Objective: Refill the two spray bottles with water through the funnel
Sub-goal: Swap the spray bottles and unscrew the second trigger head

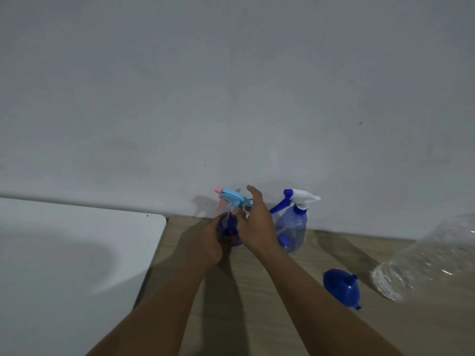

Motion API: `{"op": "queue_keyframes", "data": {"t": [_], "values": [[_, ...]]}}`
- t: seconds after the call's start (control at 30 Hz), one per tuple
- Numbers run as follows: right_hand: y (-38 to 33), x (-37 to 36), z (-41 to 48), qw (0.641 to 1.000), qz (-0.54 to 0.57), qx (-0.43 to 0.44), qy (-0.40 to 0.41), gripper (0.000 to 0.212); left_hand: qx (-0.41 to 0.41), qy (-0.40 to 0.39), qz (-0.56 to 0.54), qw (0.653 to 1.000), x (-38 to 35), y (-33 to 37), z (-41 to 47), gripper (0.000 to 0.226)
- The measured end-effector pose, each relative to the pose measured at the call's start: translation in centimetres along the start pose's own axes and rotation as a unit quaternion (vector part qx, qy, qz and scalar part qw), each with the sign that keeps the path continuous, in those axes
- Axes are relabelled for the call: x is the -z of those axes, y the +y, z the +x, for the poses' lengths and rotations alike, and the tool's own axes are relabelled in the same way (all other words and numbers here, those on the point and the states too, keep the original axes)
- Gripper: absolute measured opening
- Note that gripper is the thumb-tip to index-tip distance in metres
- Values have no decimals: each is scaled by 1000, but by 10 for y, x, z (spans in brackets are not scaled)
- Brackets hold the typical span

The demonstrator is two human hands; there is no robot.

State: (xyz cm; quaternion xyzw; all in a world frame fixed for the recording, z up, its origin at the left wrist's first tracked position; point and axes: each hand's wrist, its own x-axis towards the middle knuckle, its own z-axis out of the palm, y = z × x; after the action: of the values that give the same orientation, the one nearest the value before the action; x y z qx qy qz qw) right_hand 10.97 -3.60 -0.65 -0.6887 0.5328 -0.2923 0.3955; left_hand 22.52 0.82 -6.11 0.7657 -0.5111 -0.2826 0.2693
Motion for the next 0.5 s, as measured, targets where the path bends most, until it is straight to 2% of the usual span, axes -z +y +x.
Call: {"op": "queue_keyframes", "data": {"t": [0.07,0.13,0.2,0.3,0.47,0.5], "values": [[-5,4,-5,1000,-23,-5,0,67,6,9,-9,1000,4,3,-2,36],[-11,10,-10,999,-39,-4,-6,70,4,-1,19,1000,8,6,-12,44],[-18,19,-17,999,-49,4,-15,71,-1,45,28,999,11,6,-23,46],[-31,38,-33,996,-88,33,-12,65,-6,104,-3,995,4,10,-40,23],[-39,78,-45,983,-137,95,77,40,-14,53,-84,995,-31,42,-57,7],[-37,88,-45,980,-140,104,95,38,-17,34,-84,996,-39,49,-56,10]]}}
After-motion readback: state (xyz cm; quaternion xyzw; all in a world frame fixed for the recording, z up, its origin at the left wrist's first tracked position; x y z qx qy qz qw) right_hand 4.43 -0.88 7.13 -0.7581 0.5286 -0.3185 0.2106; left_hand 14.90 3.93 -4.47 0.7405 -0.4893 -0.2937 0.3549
